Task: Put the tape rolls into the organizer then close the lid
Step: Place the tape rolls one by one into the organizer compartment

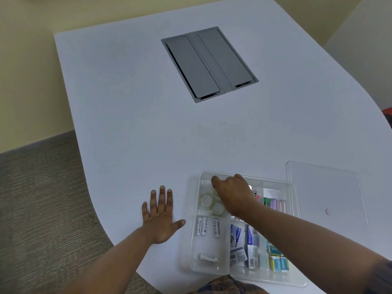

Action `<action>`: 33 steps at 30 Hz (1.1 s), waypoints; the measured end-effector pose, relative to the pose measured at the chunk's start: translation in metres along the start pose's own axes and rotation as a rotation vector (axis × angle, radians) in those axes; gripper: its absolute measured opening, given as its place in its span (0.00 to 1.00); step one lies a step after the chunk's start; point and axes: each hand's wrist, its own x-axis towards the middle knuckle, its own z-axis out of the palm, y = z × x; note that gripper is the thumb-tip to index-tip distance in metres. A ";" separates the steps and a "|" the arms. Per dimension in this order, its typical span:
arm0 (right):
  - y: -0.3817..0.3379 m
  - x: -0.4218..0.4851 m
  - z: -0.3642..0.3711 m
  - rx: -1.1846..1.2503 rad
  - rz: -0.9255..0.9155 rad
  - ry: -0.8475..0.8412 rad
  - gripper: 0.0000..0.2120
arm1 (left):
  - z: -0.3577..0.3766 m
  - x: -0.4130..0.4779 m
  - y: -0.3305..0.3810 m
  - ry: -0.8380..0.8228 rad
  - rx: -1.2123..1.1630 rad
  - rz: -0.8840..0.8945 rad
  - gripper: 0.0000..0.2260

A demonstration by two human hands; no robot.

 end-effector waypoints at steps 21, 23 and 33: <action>-0.009 -0.007 -0.014 0.311 0.063 -0.112 0.12 | -0.001 -0.001 0.001 0.009 -0.010 -0.001 0.44; -0.015 -0.008 -0.009 0.254 -0.068 -0.120 0.15 | -0.001 -0.001 0.001 0.013 -0.008 -0.002 0.44; -0.011 -0.003 -0.017 0.041 -0.222 -0.161 0.09 | 0.002 0.000 -0.001 0.025 -0.003 0.001 0.44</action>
